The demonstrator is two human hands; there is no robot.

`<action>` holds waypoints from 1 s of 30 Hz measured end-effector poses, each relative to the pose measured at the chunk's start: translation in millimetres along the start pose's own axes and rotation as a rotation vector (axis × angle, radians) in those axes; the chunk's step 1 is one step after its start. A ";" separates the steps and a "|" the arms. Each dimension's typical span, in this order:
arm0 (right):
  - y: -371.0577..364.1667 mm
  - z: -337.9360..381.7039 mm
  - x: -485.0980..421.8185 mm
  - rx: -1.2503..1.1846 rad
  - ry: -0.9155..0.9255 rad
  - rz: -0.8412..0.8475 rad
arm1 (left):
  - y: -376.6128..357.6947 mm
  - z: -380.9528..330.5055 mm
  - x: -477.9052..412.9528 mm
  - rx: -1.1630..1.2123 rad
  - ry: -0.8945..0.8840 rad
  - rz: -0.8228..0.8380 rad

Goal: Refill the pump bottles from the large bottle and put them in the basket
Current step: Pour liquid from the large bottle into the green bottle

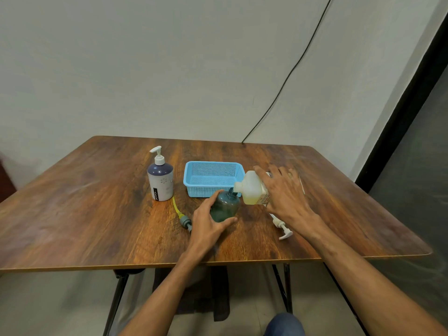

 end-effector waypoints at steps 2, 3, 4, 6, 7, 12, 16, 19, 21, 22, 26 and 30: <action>0.6 0.2 0.1 0.003 0.001 0.008 | -0.5 0.6 -0.2 0.001 0.004 0.006; 0.8 0.3 0.1 0.005 0.001 0.010 | -0.7 0.9 -0.5 0.002 0.006 0.008; 0.9 0.3 0.1 0.005 0.001 0.012 | -0.7 0.7 -0.6 0.004 0.006 0.009; 0.8 0.4 0.4 0.002 0.001 0.014 | -0.8 0.5 -0.4 0.009 0.005 0.005; 0.9 0.4 0.4 0.003 0.002 0.013 | -0.5 0.0 -0.2 0.011 0.004 0.003; 0.5 0.0 -0.1 0.014 0.002 0.005 | -0.7 1.7 -0.5 0.007 -0.003 0.000; 1.4 0.3 -0.2 0.016 0.004 0.007 | -0.9 2.5 -0.3 0.018 0.002 -0.001; 2.4 0.2 -0.1 0.017 0.009 0.007 | -1.4 2.2 -0.7 0.017 0.001 0.005; 2.6 0.0 -0.3 0.017 0.007 0.016 | -1.3 2.3 -0.7 0.020 0.003 0.003; 2.5 0.0 -0.4 0.018 0.006 0.020 | -1.1 2.2 -0.7 0.022 0.004 0.000; 2.7 0.6 -0.3 0.026 0.006 0.019 | -1.2 2.7 -0.3 0.024 0.000 0.000; 3.3 1.0 -0.1 0.025 0.008 0.020 | -1.1 2.6 0.0 0.024 0.004 0.003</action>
Point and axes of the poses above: each hand's wrist, its own x-axis away from the middle knuckle, its own y-axis out of the back of the hand, z = x × y, the point moved 7 cm from there along -x, towards the middle knuckle
